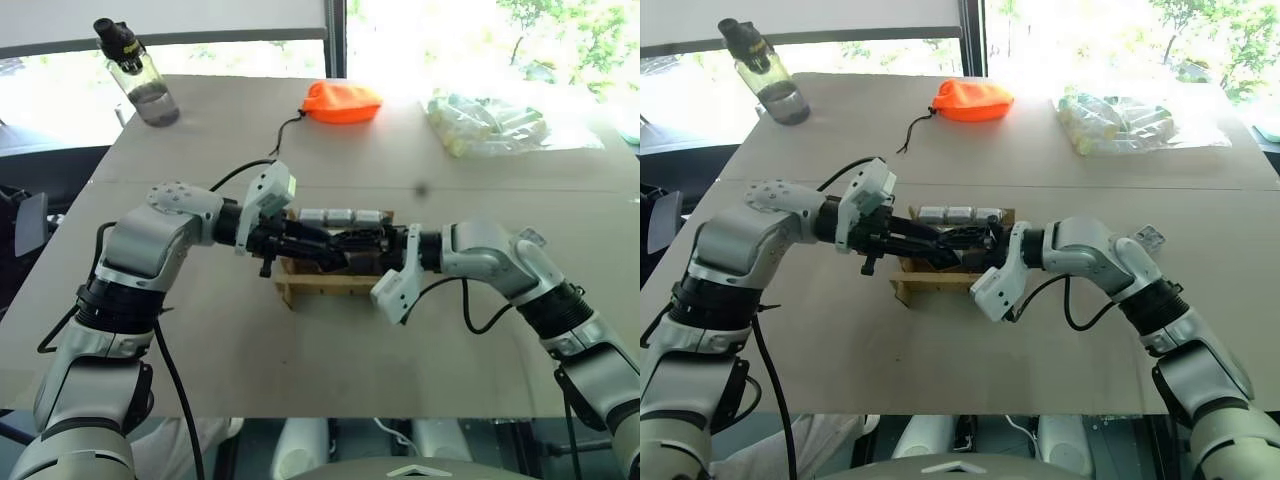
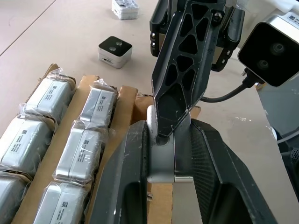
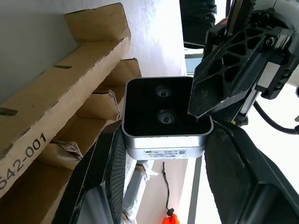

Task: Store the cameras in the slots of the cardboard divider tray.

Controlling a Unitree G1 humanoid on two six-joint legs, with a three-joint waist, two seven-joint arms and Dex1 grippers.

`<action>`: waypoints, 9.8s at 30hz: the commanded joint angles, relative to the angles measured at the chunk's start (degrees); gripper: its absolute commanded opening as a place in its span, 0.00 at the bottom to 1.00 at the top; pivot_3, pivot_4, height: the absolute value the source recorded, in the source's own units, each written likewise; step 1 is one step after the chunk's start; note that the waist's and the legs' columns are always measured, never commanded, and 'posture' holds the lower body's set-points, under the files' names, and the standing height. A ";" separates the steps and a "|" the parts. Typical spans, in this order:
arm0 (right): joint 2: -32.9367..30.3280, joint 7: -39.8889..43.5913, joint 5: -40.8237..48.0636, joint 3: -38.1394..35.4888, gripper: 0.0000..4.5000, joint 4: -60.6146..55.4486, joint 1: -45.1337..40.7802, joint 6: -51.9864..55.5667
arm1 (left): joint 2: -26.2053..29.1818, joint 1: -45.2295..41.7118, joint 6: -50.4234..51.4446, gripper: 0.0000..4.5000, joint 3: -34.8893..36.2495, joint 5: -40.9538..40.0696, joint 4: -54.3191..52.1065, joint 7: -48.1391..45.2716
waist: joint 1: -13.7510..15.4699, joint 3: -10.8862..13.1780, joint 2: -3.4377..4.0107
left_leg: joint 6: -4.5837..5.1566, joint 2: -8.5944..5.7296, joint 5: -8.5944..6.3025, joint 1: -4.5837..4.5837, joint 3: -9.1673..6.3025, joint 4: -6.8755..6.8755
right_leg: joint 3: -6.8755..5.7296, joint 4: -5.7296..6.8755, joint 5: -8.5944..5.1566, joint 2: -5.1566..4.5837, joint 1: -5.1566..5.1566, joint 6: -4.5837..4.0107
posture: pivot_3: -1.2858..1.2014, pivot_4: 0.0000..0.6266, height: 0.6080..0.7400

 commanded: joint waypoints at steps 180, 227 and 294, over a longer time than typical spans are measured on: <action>-2.08 -21.66 -15.15 -4.18 0.43 -5.20 6.32 8.44 | -7.16 -14.40 -1.55 0.69 -6.44 8.79 9.73 -0.91 | 0.02 0.13 -0.25 | 0.01 -0.02 -0.01 -0.16 -0.03 0.43 | 0.05 0.44 -0.01 -0.01 -0.15 0.00 | 0.52 0.24 0.89; -10.40 35.88 75.36 -36.10 1.00 -20.09 51.84 47.61 | -2.93 -6.15 -12.76 0.16 -4.82 12.01 5.59 -1.44 | 1.59 0.16 -0.23 | 0.17 -0.06 -0.11 -0.09 -0.45 0.59 | -0.25 0.44 -0.01 -0.07 0.21 -0.01 | 0.52 0.24 0.89; -9.83 11.84 62.49 -48.21 1.00 -8.39 42.52 52.17 | -3.55 -0.33 -7.62 0.99 2.64 1.73 -6.92 -2.68 | 1.49 0.14 -0.16 | 0.17 -0.06 -0.10 0.05 -0.37 0.61 | -0.19 0.51 -0.01 -0.15 0.30 -0.01 | 0.52 0.24 0.89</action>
